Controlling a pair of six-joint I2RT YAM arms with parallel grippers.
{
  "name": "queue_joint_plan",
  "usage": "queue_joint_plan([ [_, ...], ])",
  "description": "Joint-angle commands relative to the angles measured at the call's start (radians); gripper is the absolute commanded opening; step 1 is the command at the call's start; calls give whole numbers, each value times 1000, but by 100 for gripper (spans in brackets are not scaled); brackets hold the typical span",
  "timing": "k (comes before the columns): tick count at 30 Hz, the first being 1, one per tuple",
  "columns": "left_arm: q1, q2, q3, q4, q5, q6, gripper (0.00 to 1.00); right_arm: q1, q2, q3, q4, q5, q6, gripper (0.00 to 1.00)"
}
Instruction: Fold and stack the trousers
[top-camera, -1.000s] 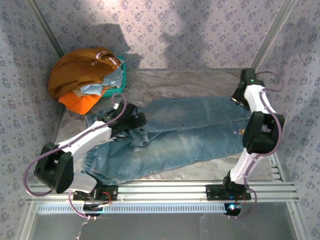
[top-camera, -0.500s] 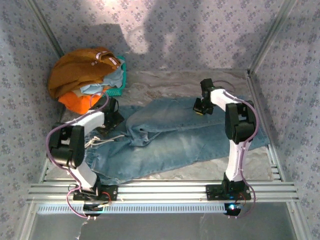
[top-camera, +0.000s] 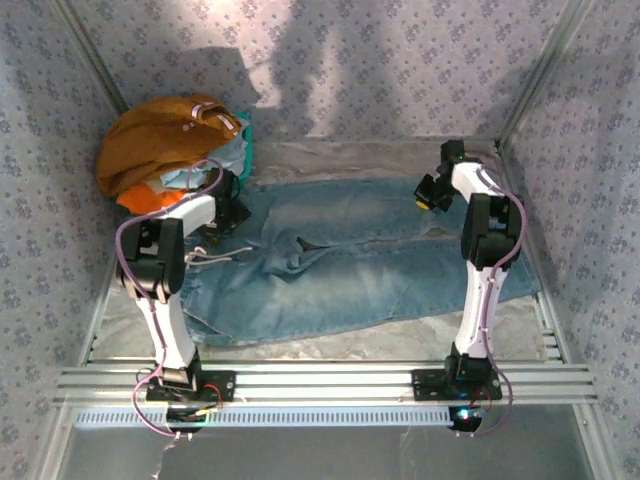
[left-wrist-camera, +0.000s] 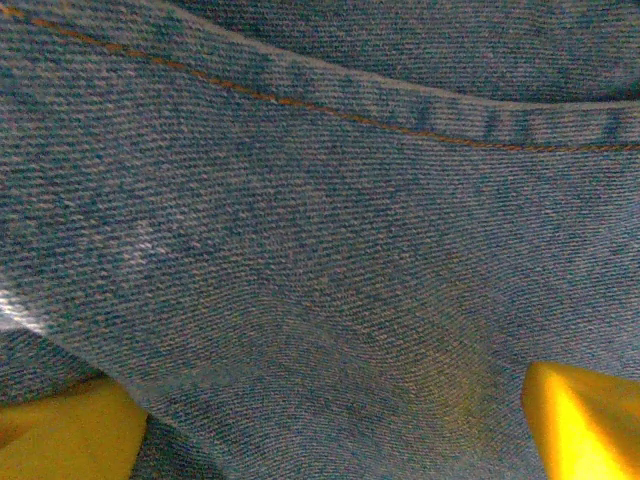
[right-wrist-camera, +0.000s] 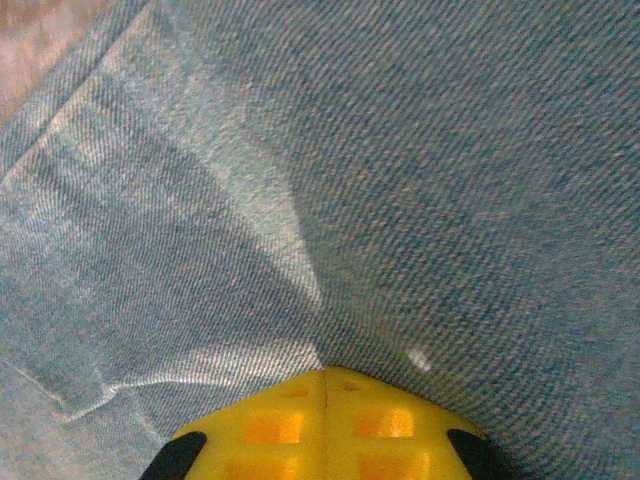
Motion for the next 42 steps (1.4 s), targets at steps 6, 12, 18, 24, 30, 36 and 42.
queue_joint_plan([
  [6,31,24,61,-5,11,147,98,-41,74,162,-120,-47,-58,11],
  [12,-2,-133,37,-52,21,218,99,-8,-215,-116,-21,-22,-22,31],
  [18,-89,-354,-107,-129,-7,207,100,47,-521,-538,121,12,65,29],
  [24,-149,-579,-394,-88,38,85,100,141,-636,-805,141,11,59,0],
  [30,-155,-657,-560,-30,21,17,100,72,-627,-941,181,19,82,0],
  [36,-124,-647,-587,-22,-12,-10,100,-106,-694,-1057,183,-31,102,0],
  [42,-49,-698,-657,-37,-24,-50,100,-150,-775,-1094,125,-62,69,0],
])
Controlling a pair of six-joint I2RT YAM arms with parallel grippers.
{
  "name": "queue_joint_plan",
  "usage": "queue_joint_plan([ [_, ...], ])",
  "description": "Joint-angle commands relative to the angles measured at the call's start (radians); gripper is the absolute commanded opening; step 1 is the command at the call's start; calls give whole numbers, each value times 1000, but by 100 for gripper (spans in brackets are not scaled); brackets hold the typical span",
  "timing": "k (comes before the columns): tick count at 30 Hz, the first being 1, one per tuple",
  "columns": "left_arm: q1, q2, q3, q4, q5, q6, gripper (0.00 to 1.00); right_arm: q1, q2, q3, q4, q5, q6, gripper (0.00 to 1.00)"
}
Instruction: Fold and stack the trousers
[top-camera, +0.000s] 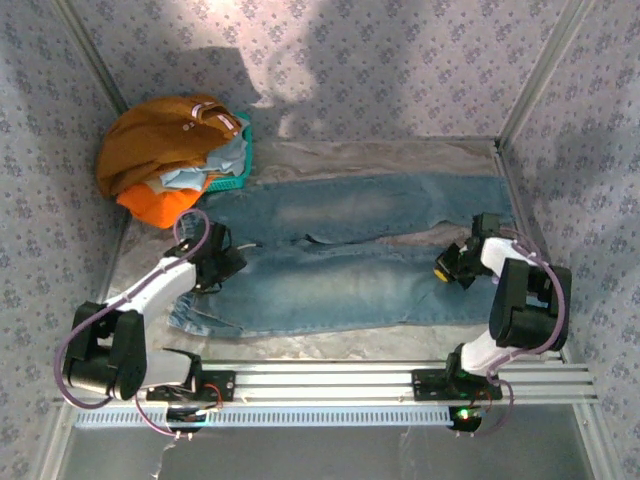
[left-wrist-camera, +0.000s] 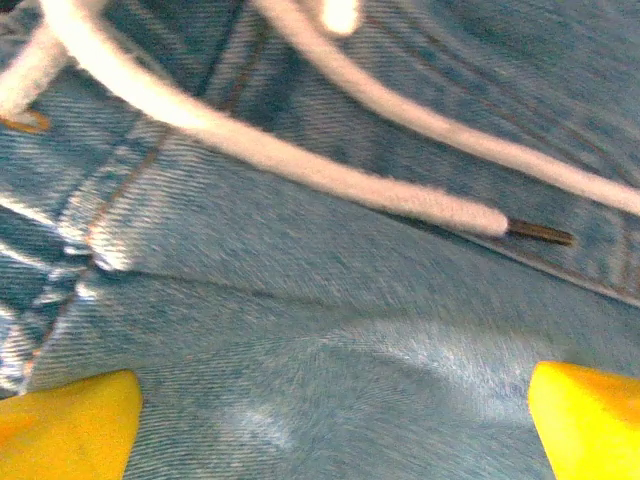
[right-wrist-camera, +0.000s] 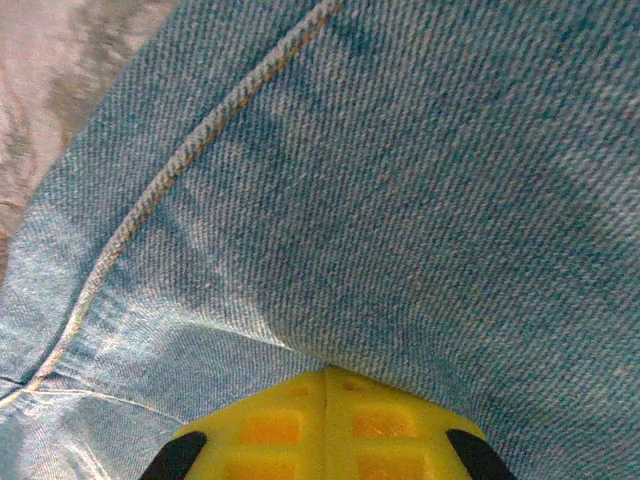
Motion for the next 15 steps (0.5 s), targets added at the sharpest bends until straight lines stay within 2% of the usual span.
queue_joint_plan([
  [1,41,-62,-57,-23,-36,-43,100,18,-23,-18,-88,39,-14,0],
  [5,79,-90,-83,-41,-31,-33,100,110,-48,31,-138,54,-18,0],
  [10,148,-57,-80,-42,1,-10,99,262,-48,175,-180,120,-17,10],
  [15,171,-33,-30,-72,-13,-5,100,414,66,401,-194,183,-18,11],
])
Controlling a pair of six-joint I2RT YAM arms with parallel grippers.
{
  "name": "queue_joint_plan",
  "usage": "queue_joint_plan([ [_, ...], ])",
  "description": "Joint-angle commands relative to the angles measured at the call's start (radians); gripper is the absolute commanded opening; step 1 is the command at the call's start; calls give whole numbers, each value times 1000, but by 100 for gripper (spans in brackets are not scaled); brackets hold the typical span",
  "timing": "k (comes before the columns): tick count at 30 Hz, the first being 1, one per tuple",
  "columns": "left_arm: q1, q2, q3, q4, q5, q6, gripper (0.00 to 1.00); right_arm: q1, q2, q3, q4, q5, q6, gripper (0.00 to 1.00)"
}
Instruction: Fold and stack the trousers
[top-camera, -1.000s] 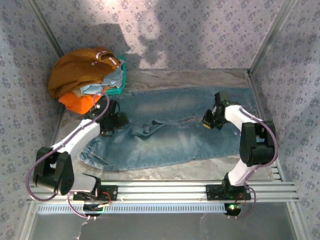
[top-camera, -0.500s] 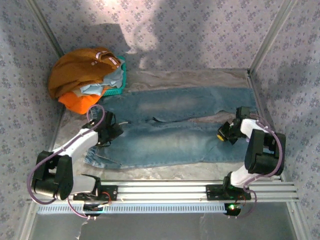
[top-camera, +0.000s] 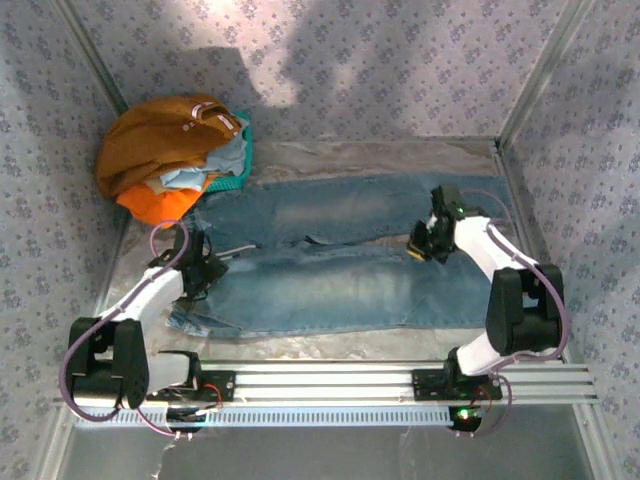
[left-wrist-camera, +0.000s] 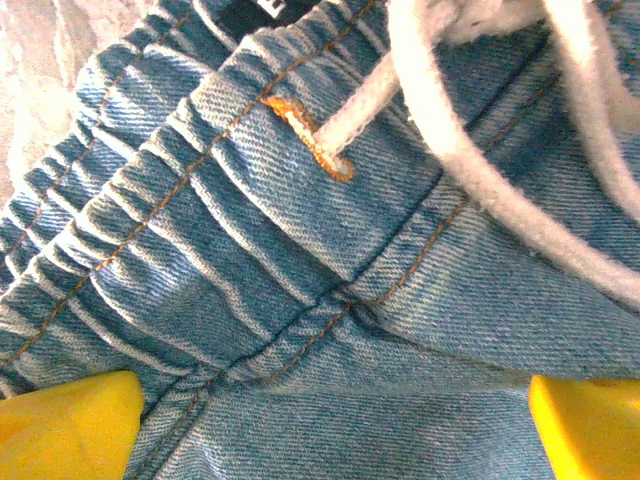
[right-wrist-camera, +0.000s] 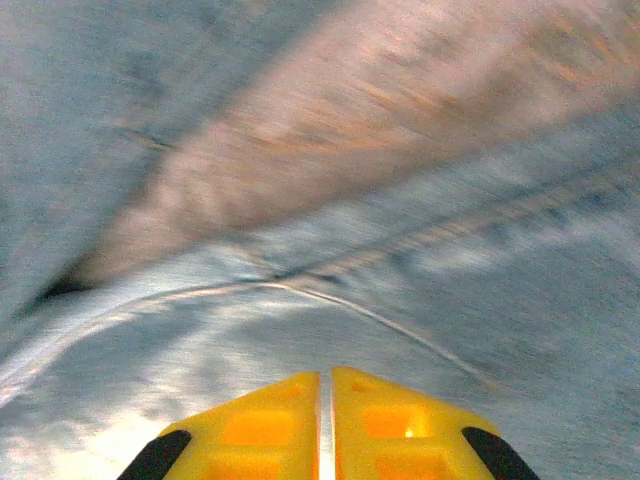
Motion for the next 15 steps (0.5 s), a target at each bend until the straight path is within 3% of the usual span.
queue_joint_plan([
  [1,21,17,54,-67,-17,8,100,83,101,167,-35,72,-14,10],
  [5,-7,1,149,-97,28,13,96,90,318,397,-49,113,-22,0],
  [9,-116,20,290,-156,-49,15,96,48,528,596,-97,92,-12,0],
  [15,-161,219,341,-16,-23,3,97,31,594,560,-44,64,17,0],
])
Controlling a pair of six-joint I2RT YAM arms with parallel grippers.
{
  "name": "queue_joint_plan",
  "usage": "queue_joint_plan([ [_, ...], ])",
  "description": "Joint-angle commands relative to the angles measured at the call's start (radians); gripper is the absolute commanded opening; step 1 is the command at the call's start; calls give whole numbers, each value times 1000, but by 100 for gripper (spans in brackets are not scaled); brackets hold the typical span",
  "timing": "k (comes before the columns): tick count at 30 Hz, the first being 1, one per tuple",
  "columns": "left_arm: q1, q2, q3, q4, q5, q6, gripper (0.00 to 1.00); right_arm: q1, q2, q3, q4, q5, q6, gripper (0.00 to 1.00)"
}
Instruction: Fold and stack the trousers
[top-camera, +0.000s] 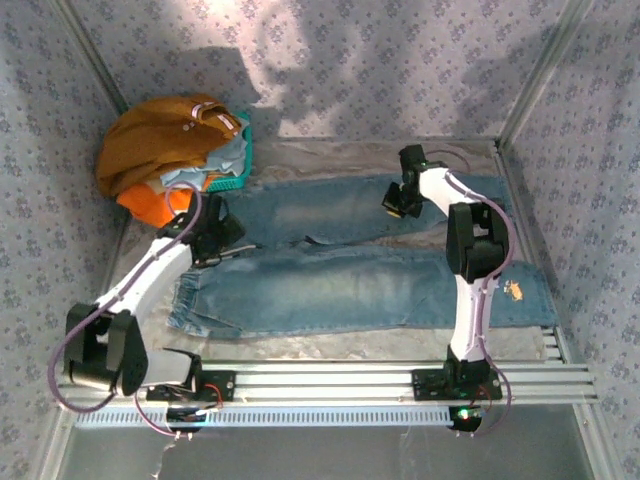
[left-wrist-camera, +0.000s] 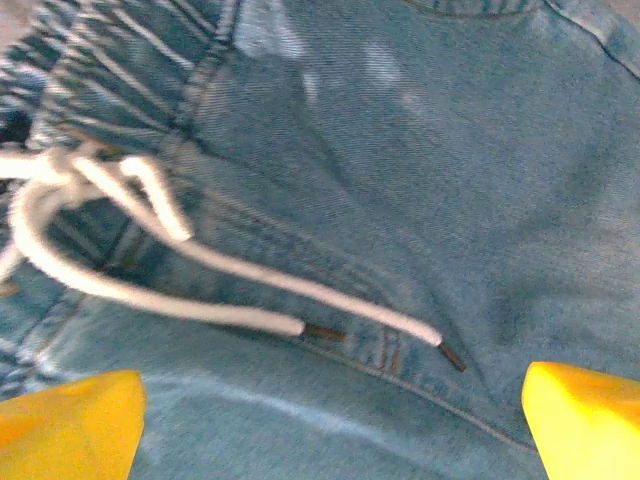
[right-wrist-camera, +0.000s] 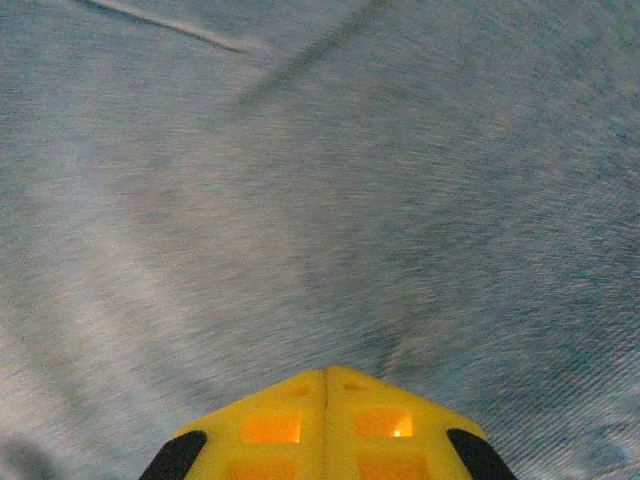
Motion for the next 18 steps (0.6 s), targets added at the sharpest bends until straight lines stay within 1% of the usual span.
queue_joint_plan([
  [1,8,152,32,34,-1,23,97,8,-6,-41,-12,-13,24,0],
  [5,32,269,64,75,11,27,97,13,-40,-152,30,-23,24,0],
  [8,65,307,44,78,-1,-7,97,13,-78,-237,57,-25,26,0],
  [14,187,281,-80,94,-28,-64,97,22,-162,-396,124,-63,39,0],
  [18,259,255,-116,110,-10,-52,98,26,-181,-423,132,-53,40,0],
])
